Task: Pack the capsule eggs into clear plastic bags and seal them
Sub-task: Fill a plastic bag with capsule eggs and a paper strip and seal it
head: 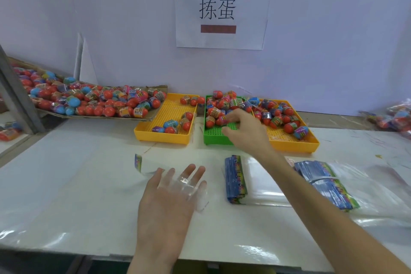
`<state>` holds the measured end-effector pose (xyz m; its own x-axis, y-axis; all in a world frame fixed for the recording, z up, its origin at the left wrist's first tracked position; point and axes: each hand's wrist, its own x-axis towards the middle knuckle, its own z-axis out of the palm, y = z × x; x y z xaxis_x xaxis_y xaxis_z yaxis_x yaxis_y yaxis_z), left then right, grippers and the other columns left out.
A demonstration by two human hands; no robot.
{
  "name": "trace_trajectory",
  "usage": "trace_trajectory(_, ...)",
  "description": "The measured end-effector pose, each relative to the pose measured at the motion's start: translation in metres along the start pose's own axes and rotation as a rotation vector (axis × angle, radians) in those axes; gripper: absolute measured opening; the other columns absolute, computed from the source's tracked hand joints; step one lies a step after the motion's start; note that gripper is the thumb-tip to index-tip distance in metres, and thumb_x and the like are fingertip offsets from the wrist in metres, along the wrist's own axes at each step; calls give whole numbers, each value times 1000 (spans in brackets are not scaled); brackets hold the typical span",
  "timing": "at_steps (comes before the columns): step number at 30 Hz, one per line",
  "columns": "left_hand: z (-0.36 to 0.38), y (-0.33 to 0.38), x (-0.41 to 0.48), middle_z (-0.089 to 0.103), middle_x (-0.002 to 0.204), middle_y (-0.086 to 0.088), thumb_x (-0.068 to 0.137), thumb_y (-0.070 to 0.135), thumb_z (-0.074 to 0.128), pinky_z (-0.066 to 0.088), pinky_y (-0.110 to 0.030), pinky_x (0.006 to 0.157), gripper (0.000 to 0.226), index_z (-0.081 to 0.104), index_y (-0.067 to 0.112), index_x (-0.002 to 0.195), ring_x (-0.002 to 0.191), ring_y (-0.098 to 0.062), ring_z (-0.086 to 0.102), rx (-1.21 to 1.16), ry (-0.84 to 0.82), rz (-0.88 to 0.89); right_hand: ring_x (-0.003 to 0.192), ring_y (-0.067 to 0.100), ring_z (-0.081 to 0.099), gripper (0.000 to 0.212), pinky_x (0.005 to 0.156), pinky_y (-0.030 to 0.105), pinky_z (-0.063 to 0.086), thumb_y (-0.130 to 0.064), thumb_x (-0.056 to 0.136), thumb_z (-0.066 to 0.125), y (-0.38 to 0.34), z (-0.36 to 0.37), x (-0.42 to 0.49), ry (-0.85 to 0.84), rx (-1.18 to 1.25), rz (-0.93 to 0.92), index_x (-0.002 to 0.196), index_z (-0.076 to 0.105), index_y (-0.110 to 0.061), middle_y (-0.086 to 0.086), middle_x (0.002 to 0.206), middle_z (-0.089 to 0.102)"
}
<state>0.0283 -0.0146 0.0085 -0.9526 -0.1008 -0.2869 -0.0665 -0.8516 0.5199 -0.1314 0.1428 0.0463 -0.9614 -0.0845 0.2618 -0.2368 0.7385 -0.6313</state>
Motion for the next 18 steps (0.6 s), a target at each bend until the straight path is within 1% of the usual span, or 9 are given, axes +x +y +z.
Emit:
trace_trajectory(3,2,3,-3,71,122,-21,97,44,50,47,-50,89,48,56,8,129,107,-39,71,-114,13,-35,115,22,57,41,112,51,29,-33,92,67,-1,3,41,-34,-197,13,131,56,-24,-3,116,67)
trace_trajectory(5,3,6,-5,70,122,-23,101,41,46,47,-51,91,48,51,8,135,104,-41,71,-157,18,-39,118,25,57,38,116,53,24,-31,92,68,1,10,61,-111,-254,19,128,57,-23,-2,113,66)
trace_trajectory(7,2,6,-5,69,123,-24,101,41,46,46,-52,94,49,49,7,136,106,-42,71,-173,12,-26,115,24,59,29,118,56,21,-29,93,70,6,17,70,-115,-279,1,120,63,-23,-5,100,63)
trace_trajectory(9,1,6,-5,68,123,-25,101,42,46,46,-52,94,51,50,6,137,106,-43,70,-195,11,-33,108,23,61,22,114,57,31,-30,92,71,11,19,66,-41,-241,-37,113,69,-22,-7,92,62)
trace_trajectory(12,-4,6,-4,68,125,-24,98,42,48,46,-51,93,53,51,8,138,108,-42,70,-232,1,-26,92,15,65,17,92,46,54,-29,89,75,7,8,40,115,31,-135,105,74,-22,-7,92,68)
trace_trajectory(13,-7,5,-3,68,127,-23,97,42,51,45,-51,94,54,51,8,138,110,-41,69,-240,-4,-18,89,12,67,17,87,40,58,-28,87,77,2,1,28,80,166,-178,103,74,-23,-8,92,69)
trace_trajectory(15,-10,4,-2,66,130,-20,90,42,58,46,-51,96,58,53,8,136,113,-40,68,-267,-9,-8,90,10,69,18,86,32,59,-26,84,80,-8,-15,-1,-202,382,-281,100,75,-27,-8,94,72)
trace_trajectory(17,-12,5,1,67,130,-19,85,46,63,47,-51,96,63,54,11,136,113,-37,69,-297,-1,14,96,18,69,18,90,33,58,-18,83,78,-14,-26,-29,-530,540,-354,98,75,-29,-5,100,73)
trace_trajectory(18,-12,5,3,68,129,-18,85,50,62,47,-51,96,65,53,12,137,112,-36,69,-308,9,30,98,25,68,20,90,36,57,-15,81,75,-15,-29,-41,-627,589,-355,96,76,-28,-4,100,72)
